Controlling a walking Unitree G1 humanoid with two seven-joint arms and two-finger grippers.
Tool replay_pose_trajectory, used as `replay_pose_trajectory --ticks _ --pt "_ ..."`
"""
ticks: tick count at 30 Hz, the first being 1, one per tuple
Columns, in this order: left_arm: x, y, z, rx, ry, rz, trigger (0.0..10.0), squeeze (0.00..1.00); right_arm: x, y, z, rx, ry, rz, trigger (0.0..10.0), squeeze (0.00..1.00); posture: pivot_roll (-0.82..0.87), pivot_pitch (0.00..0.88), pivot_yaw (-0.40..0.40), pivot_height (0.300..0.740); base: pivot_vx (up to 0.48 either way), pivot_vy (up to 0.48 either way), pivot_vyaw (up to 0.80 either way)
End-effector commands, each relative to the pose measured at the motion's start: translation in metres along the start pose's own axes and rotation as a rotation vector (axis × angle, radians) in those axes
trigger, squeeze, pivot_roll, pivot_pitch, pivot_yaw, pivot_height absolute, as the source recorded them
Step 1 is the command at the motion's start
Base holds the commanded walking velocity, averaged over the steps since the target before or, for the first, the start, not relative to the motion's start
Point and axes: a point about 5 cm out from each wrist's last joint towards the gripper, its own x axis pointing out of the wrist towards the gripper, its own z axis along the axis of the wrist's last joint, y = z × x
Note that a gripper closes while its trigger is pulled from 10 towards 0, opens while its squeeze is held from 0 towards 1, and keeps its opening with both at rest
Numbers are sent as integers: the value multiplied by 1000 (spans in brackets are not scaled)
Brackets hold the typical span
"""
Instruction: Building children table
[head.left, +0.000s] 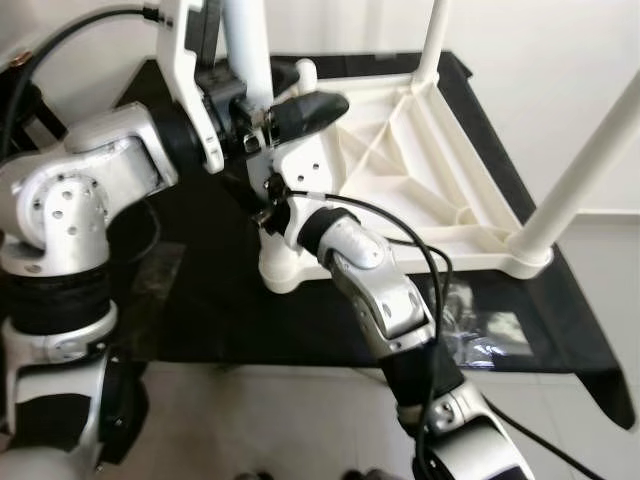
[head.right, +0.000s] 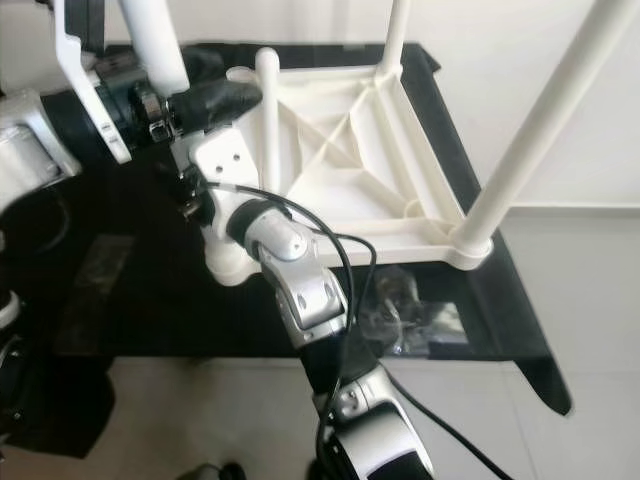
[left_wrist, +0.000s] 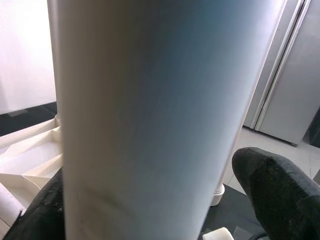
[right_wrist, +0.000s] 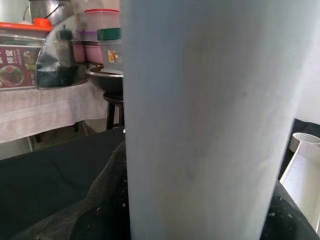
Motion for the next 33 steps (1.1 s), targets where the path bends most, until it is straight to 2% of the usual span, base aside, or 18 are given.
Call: replay_pose_trajectory --ticks 1,4,11,12,23,24,31,32,33 --pt "0 -8 3 22 0 -62 10000 0 -7 30 -54 125 180 -19 0 0 -100 163 0 740 0 0 0" --pt "0 -8 2 27 1 -63 10000 0 5 25 -41 111 136 -30 0 0 -105 148 0 740 0 0 0" --pt "0 -8 1 26 -2 -57 10000 0 3 28 -36 109 147 -46 0 0 -108 145 2 740 0 0 0" --pt "0 -9 0 17 4 -58 0 0 1 30 -33 113 151 -74 0 0 -112 144 7 740 0 0 0" --pt "1 -7 -1 -8 14 -40 0 0 1 34 -21 108 121 -98 0 0 -118 150 9 740 0 0 0" --pt "2 -7 -1 -10 16 -42 0 0 2 34 -18 103 103 -97 10000 0 -117 152 9 740 0 0 0" --pt "3 -6 -1 -13 16 -45 0 0 3 34 -7 107 32 -75 10000 0 -121 159 10 740 0 0 0" --pt "3 -6 -2 -14 16 -45 0 0 4 34 4 115 -32 -28 10000 1000 -124 158 11 740 0 0 0" --pt "3 -6 -2 -17 15 -49 0 0 4 34 18 119 -115 65 10000 1000 -127 159 14 740 0 0 0"
